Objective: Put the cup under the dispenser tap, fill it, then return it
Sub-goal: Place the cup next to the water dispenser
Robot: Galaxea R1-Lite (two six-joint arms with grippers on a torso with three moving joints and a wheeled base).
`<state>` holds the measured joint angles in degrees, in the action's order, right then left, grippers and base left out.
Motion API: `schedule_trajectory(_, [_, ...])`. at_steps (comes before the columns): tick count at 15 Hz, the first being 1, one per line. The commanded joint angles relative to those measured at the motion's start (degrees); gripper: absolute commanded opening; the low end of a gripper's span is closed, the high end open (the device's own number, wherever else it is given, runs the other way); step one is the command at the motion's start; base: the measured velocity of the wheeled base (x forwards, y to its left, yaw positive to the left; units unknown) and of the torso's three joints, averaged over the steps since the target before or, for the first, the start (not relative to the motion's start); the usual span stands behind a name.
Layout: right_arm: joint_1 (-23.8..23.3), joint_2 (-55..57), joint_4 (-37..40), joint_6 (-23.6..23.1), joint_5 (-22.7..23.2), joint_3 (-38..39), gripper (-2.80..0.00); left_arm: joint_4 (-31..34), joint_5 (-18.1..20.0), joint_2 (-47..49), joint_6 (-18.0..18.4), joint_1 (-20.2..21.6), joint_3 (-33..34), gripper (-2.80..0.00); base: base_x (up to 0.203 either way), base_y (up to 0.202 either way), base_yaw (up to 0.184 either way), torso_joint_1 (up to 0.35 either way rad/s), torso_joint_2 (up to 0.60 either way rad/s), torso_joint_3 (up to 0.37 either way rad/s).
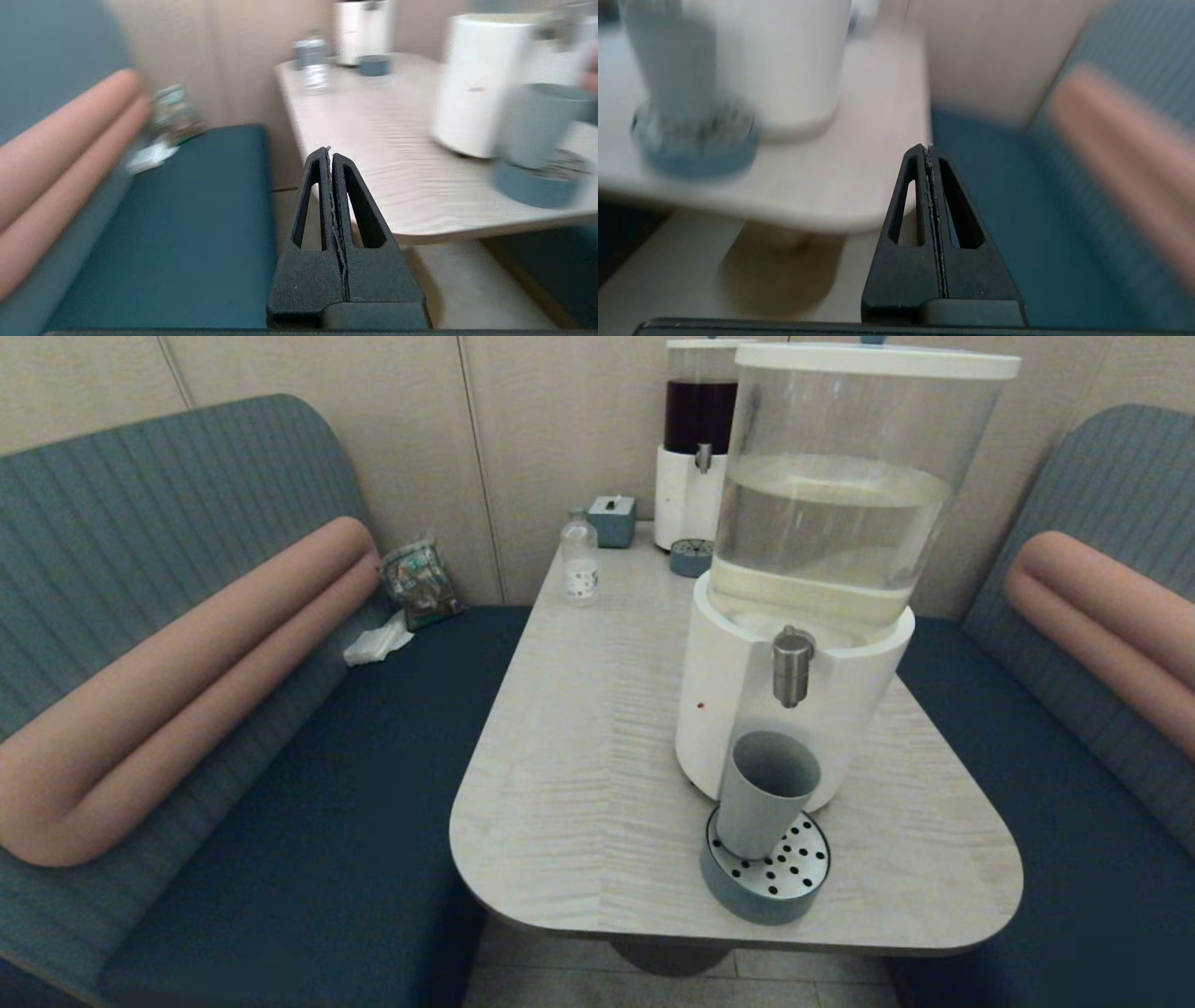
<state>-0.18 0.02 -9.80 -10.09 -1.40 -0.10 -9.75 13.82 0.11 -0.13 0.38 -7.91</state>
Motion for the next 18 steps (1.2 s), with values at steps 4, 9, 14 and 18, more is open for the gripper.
schedule_trajectory(4, [0.02,0.15,7.08,0.42,2.02,-0.08,-2.8,4.08,7.64,4.02,-1.89,0.01,-5.22,-2.8,0.0,0.0,0.0,0.0,0.0,0.0])
schedule_trajectory(9, [0.03,0.24,13.07,6.3,3.55,-0.87,-2.8,-2.61,10.79,20.54,-10.64,-0.01,-11.02,-2.8,0.0,0.0,0.0,0.0,0.0,0.0])
schedule_trajectory(14, [0.01,-0.02,12.79,7.8,3.34,-0.78,-2.8,-17.44,13.79,44.11,-12.42,-0.02,-13.28,-2.8,0.0,0.0,0.0,0.0,0.0,0.0])
schedule_trajectory(18, [0.01,-0.02,12.79,7.8,3.34,-0.78,-2.8,-36.73,19.88,62.7,-11.22,-0.06,-12.67,0.0,0.0,0.0,0.0,0.0,0.0,0.0])
